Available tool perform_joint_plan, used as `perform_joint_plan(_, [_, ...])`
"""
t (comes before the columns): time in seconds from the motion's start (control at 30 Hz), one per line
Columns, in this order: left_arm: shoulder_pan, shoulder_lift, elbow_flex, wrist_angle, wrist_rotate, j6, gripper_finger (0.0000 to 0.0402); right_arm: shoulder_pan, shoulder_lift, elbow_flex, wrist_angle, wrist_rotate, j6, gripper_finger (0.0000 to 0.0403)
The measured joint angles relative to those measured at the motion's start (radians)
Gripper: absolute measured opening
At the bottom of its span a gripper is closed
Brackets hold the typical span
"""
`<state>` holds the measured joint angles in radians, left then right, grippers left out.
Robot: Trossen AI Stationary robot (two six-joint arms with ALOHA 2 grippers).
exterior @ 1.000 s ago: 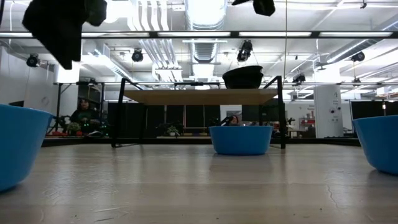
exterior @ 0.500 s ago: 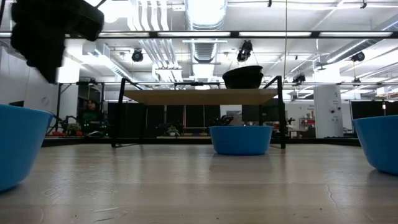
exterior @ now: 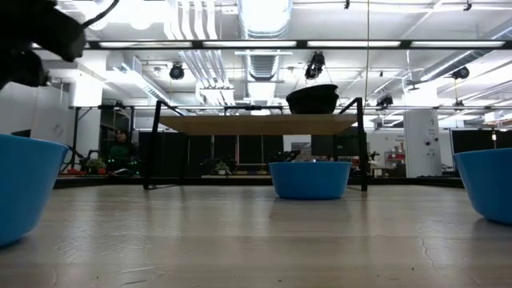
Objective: Pick & Place Mini bowls
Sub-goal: Stack the white bowl on the other white bowls on the shelf
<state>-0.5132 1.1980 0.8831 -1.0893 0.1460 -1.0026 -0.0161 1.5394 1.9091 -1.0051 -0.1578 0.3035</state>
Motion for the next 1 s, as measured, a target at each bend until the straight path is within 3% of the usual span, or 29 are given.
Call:
perform_joint_plan(0.23, [-0.093, -0.001, -0.080, -0.001, 0.007, 0.033, 0.0188, 0.047, 0.000, 0.000, 0.122, 0.053, 0.064, 0.0063])
perform_joint_plan(0.43, [-0.125, -0.002, -0.129, 0.098, -0.004, 0.018, 0.0188, 0.078, 0.000, 0.000, 0.155, 0.123, 0.100, 0.0063])
perform_joint_plan(1.0, [-0.135, -0.003, -0.262, 0.251, 0.053, -0.049, 0.0188, 0.110, 0.036, 0.000, 0.195, 0.186, 0.160, 0.0063])
